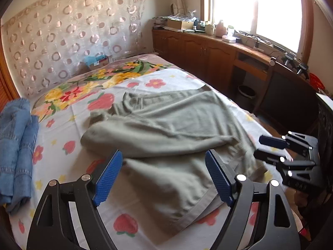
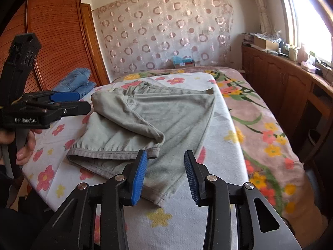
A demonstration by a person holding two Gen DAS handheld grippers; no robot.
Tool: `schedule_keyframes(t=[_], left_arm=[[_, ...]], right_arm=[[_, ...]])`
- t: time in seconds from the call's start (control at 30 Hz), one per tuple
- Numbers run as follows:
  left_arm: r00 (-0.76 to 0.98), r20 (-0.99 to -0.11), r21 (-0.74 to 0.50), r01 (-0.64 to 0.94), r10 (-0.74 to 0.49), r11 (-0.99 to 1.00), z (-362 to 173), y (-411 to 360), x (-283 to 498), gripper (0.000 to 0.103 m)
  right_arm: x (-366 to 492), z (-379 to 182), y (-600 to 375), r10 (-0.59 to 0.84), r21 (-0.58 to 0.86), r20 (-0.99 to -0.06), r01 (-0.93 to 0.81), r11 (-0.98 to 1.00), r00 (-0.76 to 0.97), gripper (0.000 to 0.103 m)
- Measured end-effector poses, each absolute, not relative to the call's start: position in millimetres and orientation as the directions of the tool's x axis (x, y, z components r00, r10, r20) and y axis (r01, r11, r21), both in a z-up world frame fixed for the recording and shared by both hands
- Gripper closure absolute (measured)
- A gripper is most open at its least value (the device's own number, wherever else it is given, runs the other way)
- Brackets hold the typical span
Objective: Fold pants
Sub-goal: 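Grasp the folded pants edge with the right gripper and fold it over lengthwise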
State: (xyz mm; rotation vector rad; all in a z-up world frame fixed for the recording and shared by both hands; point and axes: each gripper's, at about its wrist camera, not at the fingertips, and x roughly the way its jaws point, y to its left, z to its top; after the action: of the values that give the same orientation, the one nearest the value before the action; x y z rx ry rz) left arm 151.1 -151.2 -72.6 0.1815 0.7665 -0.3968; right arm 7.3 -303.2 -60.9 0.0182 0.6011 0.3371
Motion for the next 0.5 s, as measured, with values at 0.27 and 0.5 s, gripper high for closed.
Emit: schedule_keyframes(t=[0.27,0.5], left_arm=[[0.623,-0.74,0.002,0.377,-0.252,0.926,-100,-130,146,0.02],[0.612,-0.754,-0.005,0.359,-0.24,0.933,-115,-120,143,0.02]], right_arm=[[28,-63,-298,0.336,0.126,-0.58,-0.326,0.937,0.742,0.078],[36,-64,-294,0.335,0.126,-0.603,-0.328,0.936,0.724,0.085]])
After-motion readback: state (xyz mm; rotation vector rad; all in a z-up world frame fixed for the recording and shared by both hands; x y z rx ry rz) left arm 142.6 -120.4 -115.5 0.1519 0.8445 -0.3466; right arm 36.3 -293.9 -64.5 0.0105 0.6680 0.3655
